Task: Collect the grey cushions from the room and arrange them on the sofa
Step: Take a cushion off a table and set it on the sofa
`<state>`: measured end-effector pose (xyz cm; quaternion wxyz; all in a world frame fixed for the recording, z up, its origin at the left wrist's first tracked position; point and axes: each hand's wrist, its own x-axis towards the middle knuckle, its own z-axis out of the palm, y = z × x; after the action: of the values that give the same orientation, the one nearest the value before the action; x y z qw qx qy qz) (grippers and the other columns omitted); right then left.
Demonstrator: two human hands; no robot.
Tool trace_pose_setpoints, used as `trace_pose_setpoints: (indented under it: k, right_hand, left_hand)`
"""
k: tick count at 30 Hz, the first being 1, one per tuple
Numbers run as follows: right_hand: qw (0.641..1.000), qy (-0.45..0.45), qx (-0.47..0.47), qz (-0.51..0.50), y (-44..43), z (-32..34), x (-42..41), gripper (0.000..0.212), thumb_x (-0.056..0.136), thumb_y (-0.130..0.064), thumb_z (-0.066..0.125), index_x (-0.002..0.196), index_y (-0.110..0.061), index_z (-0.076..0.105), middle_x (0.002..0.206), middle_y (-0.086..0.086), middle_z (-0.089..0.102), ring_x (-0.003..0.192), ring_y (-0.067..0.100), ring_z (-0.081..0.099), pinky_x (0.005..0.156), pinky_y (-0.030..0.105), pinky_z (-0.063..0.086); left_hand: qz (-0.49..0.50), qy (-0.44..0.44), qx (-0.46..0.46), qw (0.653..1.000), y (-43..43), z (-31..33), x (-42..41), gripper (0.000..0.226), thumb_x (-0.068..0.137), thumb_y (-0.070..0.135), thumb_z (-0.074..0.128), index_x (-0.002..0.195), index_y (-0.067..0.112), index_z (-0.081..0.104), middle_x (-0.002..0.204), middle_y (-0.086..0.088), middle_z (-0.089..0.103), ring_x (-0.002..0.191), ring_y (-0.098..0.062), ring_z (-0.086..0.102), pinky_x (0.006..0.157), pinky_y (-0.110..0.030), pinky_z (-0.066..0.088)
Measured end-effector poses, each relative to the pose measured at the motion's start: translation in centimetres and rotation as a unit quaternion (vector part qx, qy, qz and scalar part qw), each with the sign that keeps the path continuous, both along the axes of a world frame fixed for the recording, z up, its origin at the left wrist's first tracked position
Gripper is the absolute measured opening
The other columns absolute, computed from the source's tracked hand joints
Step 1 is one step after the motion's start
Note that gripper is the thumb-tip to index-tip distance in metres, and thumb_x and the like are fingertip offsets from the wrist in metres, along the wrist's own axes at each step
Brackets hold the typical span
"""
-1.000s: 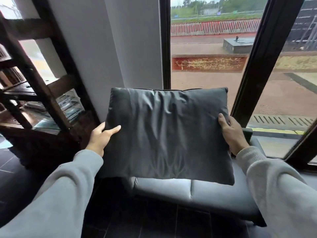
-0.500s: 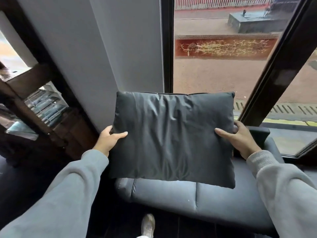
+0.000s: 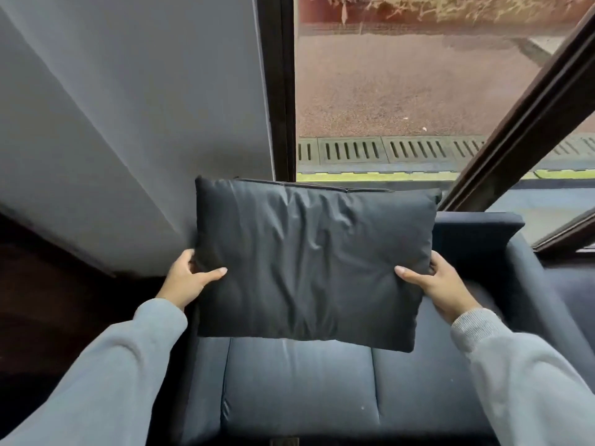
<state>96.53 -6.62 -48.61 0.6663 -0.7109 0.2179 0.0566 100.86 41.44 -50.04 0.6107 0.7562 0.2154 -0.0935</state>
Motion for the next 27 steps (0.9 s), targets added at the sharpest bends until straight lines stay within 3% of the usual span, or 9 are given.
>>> trace_pose_setpoints:
  k: [7, 11, 14, 17, 22, 25, 27]
  right_hand:
    - [0.999, 0.033, 0.018, 0.007, 0.9, -10.2, 6.3, 0.049, 0.084, -0.008, 0.085, 0.122, -0.033, 0.066, 0.110, -0.011, 0.079, 0.101, 0.010, 0.075, 0.083, 0.031, 0.059]
    - [0.998, 0.036, 0.043, 0.008, 0.8, -15.4, 9.4, 0.051, 0.090, 0.000, 0.077, 0.125, -0.034, 0.064, 0.114, -0.004, 0.078, 0.103, 0.016, 0.076, 0.085, 0.039, 0.062]
    - [0.998, 0.012, 0.064, -0.008, 1.0, -19.1, 12.1, 0.051, 0.090, 0.009, 0.072, 0.126, -0.027, 0.065, 0.119, 0.005, 0.077, 0.110, 0.021, 0.074, 0.082, 0.034, 0.061]
    - [0.997, 0.003, 0.077, -0.019, 1.1, -22.7, 14.8, 0.052, 0.088, 0.011, 0.072, 0.125, -0.025, 0.066, 0.121, 0.006, 0.076, 0.113, 0.021, 0.073, 0.093, 0.039, 0.058]
    - [0.997, 0.003, 0.064, -0.035, 0.6, -27.3, 17.2, 0.054, 0.080, 0.018, 0.070, 0.113, -0.024, 0.068, 0.105, -0.002, 0.079, 0.105, 0.013, 0.074, 0.087, 0.031, 0.059]
    - [0.999, 0.033, 0.039, -0.006, 0.6, -29.6, 16.5, 0.049, 0.085, 0.014, 0.071, 0.125, -0.014, 0.062, 0.118, 0.005, 0.075, 0.113, 0.019, 0.071, 0.090, 0.033, 0.055]
    - [0.997, 0.058, 0.039, 0.014, 0.5, -30.4, 16.2, 0.039, 0.092, 0.000, 0.071, 0.122, -0.023, 0.063, 0.115, -0.009, 0.077, 0.106, 0.006, 0.072, 0.086, 0.031, 0.051]
  left_hand:
    - [-0.053, 0.036, 0.023, 0.998, 0.1, -10.9, 5.7, 0.046, 0.083, 0.021, 0.090, 0.115, 0.043, 0.065, 0.115, 0.017, 0.076, 0.109, -0.006, 0.072, 0.085, -0.027, 0.056]
    - [-0.023, 0.030, 0.044, 0.998, -0.8, -15.8, 7.8, 0.049, 0.084, 0.020, 0.088, 0.116, 0.045, 0.060, 0.125, 0.012, 0.071, 0.117, -0.015, 0.067, 0.089, -0.044, 0.060]
    - [0.030, 0.003, 0.046, 0.998, -1.4, -19.2, 9.8, 0.058, 0.084, 0.013, 0.087, 0.128, 0.035, 0.057, 0.125, 0.007, 0.068, 0.118, -0.020, 0.066, 0.091, -0.048, 0.061]
    - [0.071, -0.016, 0.031, 0.997, -1.9, -22.5, 11.7, 0.061, 0.084, 0.008, 0.087, 0.131, 0.032, 0.056, 0.126, 0.012, 0.067, 0.119, -0.018, 0.067, 0.101, -0.047, 0.058]
    - [0.098, -0.005, 0.018, 0.995, -2.6, -27.3, 13.3, 0.089, 0.082, -0.004, 0.084, 0.155, 0.024, 0.041, 0.152, -0.001, 0.056, 0.138, -0.023, 0.055, 0.114, -0.053, 0.047]
    - [0.093, 0.016, 0.036, 0.995, -2.8, -29.3, 13.3, 0.090, 0.084, 0.000, 0.084, 0.156, 0.027, 0.037, 0.154, 0.000, 0.053, 0.140, -0.023, 0.052, 0.116, -0.055, 0.045]
    - [0.093, 0.018, 0.041, 0.995, -3.0, -30.2, 13.7, 0.087, 0.085, 0.004, 0.084, 0.154, 0.031, 0.038, 0.154, 0.002, 0.053, 0.140, -0.023, 0.051, 0.117, -0.056, 0.044]
